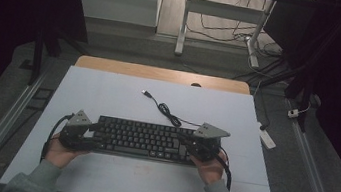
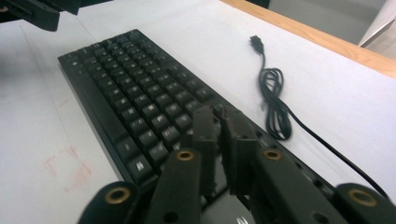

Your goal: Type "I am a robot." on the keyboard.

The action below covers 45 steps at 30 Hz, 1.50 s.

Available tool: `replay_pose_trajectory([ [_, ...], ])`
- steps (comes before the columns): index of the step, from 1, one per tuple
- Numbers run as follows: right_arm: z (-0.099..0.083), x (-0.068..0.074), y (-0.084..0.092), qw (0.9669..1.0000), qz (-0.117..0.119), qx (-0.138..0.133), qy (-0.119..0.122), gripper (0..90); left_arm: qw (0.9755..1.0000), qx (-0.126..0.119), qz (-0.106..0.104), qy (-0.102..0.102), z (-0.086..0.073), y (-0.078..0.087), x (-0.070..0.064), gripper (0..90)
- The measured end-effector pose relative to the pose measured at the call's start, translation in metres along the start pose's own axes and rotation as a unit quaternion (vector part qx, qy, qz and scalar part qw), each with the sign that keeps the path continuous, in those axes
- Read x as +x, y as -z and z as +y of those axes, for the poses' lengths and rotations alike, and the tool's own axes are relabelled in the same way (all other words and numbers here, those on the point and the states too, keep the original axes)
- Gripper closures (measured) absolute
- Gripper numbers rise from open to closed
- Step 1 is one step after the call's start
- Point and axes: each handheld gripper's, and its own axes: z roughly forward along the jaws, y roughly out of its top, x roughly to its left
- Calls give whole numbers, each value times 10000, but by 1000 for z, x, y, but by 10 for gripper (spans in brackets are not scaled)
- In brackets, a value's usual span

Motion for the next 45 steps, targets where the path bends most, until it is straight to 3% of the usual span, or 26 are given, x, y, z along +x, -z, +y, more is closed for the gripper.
replay_pose_trajectory([
  [12, 14, 15, -38, 9993, 251, 200, 176, 900, 10000, 58, -15, -54, -4, -4, 4, 654],
  [21, 20, 14, -57, 9986, 342, 309, 251, 900, 9998, 166, 40, -109, -7, -7, 7, 883],
  [35, 22, 16, -78, 9972, 438, 521, 306, 897, 9976, 626, 230, -171, -16, -21, 12, 886],
  [45, 20, 17, -89, 9965, 510, 602, 285, 897, 9965, 765, 296, -169, -21, -26, 15, 885],
])
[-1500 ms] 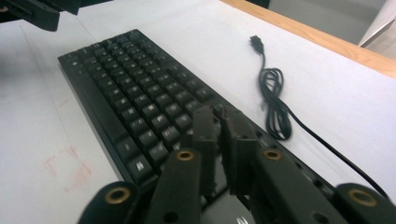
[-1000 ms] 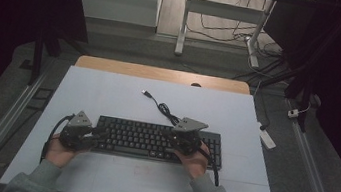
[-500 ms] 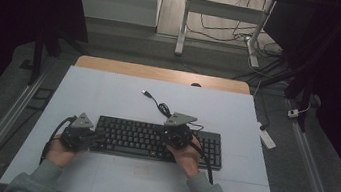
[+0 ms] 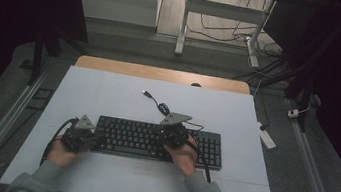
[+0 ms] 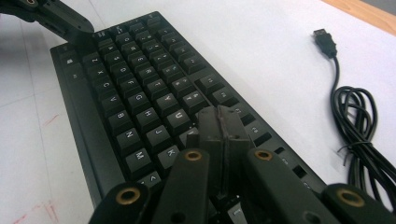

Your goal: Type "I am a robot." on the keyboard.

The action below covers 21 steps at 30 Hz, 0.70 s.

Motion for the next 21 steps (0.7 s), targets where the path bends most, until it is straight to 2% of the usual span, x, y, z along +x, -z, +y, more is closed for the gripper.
replay_pose_trajectory([
  [14, 0, 4, -24, 9997, 94, 203, -27, 897, 10000, 61, 8, -8, -2, -2, 1, 883],
  [21, 1, 6, -28, 9996, 95, 249, -5, 897, 10000, 64, 9, -15, -3, -2, 1, 884],
])
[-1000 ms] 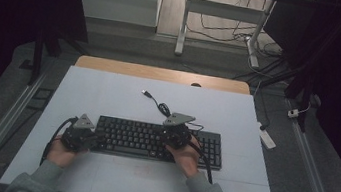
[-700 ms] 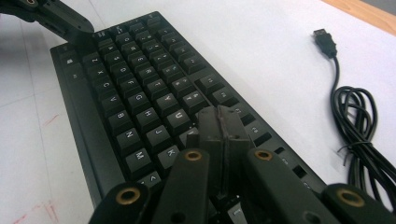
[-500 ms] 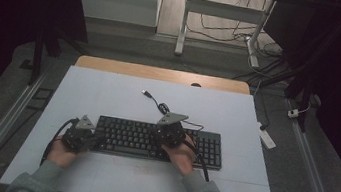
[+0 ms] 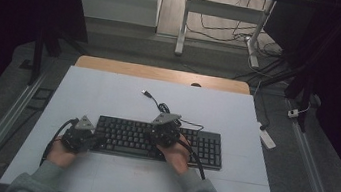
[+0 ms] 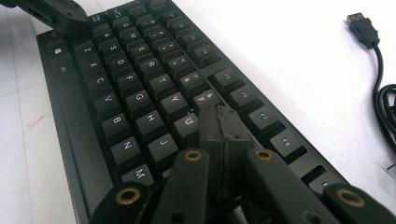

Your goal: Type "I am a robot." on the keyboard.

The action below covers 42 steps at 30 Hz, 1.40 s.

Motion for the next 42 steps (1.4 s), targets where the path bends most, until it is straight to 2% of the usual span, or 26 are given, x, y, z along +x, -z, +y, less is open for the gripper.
replay_pose_trajectory([
  [14, 0, 0, -1, 10000, 3, -3, 44, 897, 10000, 50, 21, -17, -1, -2, -1, 885],
  [16, -1, 1, -4, 9999, -36, 140, 68, 899, 10000, 48, 18, -12, -1, -2, -1, 885],
  [19, -1, 1, -5, 9999, -31, 127, 72, 900, 10000, 47, 21, -10, -1, -2, -1, 885],
  [22, 0, 2, -3, 10000, -29, -2, 68, 900, 10000, 21, 17, -8, 0, -1, -1, 884],
  [23, 1, 2, 0, 10000, -42, -36, 63, 900, 10000, -93, -4, 11, 0, 1, -1, 884],
  [28, 4, 1, 12, 9996, -67, -270, 28, 900, 9997, -239, -69, 70, 1, 4, -2, 881],
  [32, 3, -1, 19, 9995, -45, -296, -31, 897, 9994, -315, -81, 107, 2, 6, -1, 868],
  [33, 2, -2, 23, 9995, -19, -291, -83, 832, 9994, -328, -89, 117, 2, 6, -1, 848],
  [35, 1, -2, 27, 9995, -33, -296, -133, 774, 9992, -361, -102, 158, 1, 7, 0, 804],
  [36, 1, -2, 27, 9995, -33, -296, -133, 774, 9990, -389, -108, 188, 2, 7, 1, 804],
  [38, -3, -4, 34, 9992, -20, -336, -213, 712, 9987, -453, -112, 222, 2, 8, 1, 734],
  [39, -3, -4, 34, 9992, -20, -336, -213, 712, 9985, -477, -108, 260, 2, 9, 2, 734],
  [40, -6, -5, 40, 9992, -41, -328, -235, 680, 9983, -507, -94, 280, 2, 9, 2, 675],
  [42, -8, -6, 43, 9992, -54, -323, -247, 665, 9979, -543, -102, 333, 2, 10, 3, 651],
])
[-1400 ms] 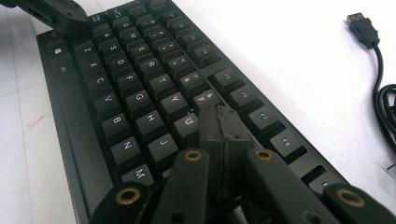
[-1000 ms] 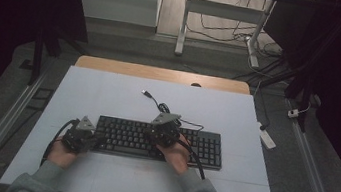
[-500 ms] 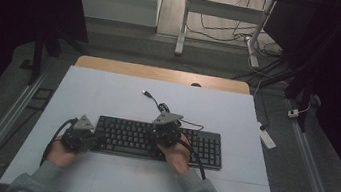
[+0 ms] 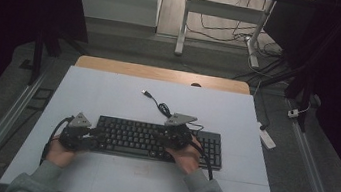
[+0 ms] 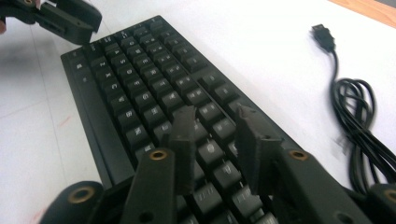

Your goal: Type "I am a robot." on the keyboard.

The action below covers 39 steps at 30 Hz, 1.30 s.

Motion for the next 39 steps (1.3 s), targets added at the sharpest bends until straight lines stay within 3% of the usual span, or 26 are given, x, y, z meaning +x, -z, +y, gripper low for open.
replay_pose_trajectory([
  [9, -19, -8, 27, 9999, -127, -74, -13, 587, 9998, -64, 66, 194, 1, 2, 3, 459],
  [16, -30, -12, 42, 9996, -224, -163, -74, 582, 9996, -85, 66, 279, 1, 2, 5, 393],
  [23, -34, -10, 48, 9995, -244, -206, -66, 576, 9996, -98, -161, 187, 4, 1, 1, 357],
  [32, -36, -10, 49, 9995, -252, -178, -53, 567, 9984, -70, -538, -170, 11, -5, -17, 369],
  [36, -37, -10, 50, 9995, -260, -183, -59, 567, 9974, -19, -628, -341, 14, -10, -27, 432],
  [39, -39, -10, 52, 9995, -278, -173, -53, 564, 9969, 41, -662, -414, 16, -14, -31, 532],
])
